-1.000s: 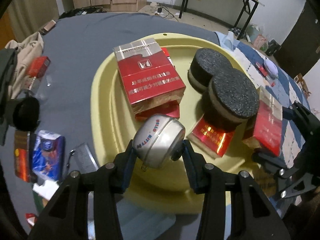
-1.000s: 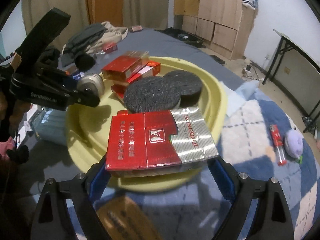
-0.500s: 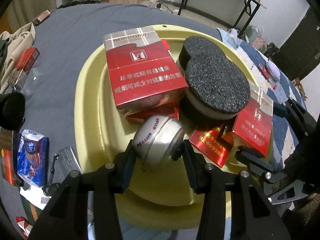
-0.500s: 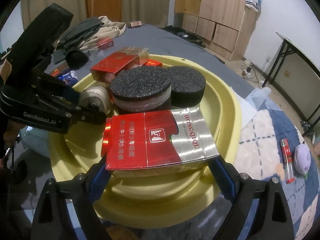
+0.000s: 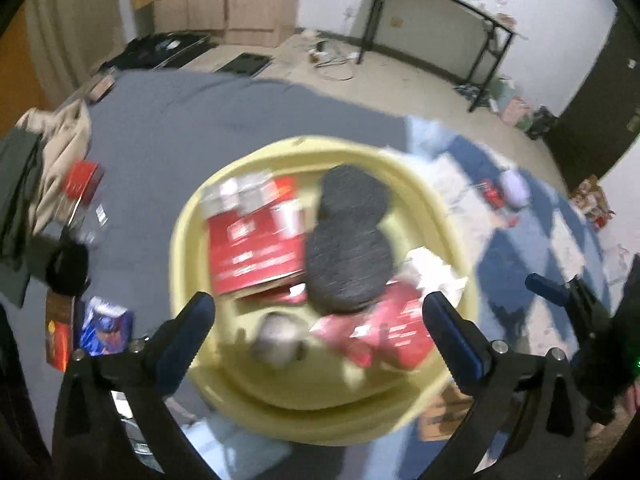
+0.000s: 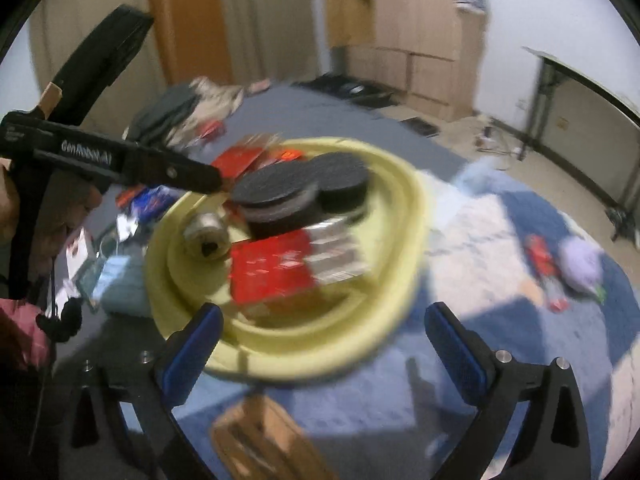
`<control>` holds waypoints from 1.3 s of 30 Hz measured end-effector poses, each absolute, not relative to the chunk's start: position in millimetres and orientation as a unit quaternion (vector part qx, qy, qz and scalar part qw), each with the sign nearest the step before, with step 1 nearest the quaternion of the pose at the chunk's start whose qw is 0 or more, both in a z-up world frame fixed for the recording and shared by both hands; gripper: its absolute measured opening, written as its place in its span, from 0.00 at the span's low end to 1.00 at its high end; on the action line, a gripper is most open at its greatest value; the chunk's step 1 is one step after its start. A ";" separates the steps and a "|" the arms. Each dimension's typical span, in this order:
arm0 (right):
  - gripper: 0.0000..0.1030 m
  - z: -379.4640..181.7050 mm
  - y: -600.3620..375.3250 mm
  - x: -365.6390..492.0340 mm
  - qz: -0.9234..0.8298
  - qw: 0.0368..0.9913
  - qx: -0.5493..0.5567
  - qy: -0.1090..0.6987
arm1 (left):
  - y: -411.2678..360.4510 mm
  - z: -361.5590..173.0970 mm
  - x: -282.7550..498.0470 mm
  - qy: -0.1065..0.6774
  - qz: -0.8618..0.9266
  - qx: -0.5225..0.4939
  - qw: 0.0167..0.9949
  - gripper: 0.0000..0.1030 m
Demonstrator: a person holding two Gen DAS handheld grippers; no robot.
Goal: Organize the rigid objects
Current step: 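Carry the box and silver tin into the yellow tray and release both, then grasp the purple plush toy with right tool while left tool grasps the red-capped tube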
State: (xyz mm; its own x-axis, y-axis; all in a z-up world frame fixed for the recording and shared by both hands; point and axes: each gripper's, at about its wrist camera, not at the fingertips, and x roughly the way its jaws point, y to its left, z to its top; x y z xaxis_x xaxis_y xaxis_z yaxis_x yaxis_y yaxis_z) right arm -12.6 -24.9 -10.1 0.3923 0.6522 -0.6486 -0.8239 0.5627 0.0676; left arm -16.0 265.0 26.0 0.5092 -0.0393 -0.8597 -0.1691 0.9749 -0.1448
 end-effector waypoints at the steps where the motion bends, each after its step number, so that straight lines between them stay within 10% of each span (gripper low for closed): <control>1: 1.00 -8.1 -40.0 -10.2 0.434 0.833 -0.123 0.319 | 254.1 33.9 -11.5 0.491 0.031 -0.105 0.864 1.00; 17: 1.00 -6.4 -172.3 126.2 0.259 0.890 -0.015 0.375 | 97.3 31.0 78.1 0.450 -0.167 0.129 0.867 1.00; 39: 0.90 -40.7 -101.2 242.0 0.316 0.842 -0.102 0.425 | 26.3 -64.0 186.1 0.507 -0.224 0.145 0.819 0.97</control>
State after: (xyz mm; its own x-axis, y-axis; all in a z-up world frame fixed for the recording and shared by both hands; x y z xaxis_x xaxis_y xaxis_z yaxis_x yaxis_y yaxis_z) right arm 242.0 -101.2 -40.7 0.4383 0.4452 -0.7809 -0.6193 0.7792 0.0966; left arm 186.1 26.3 -64.0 0.3851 -0.2203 -0.8962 0.5149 0.8572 0.0105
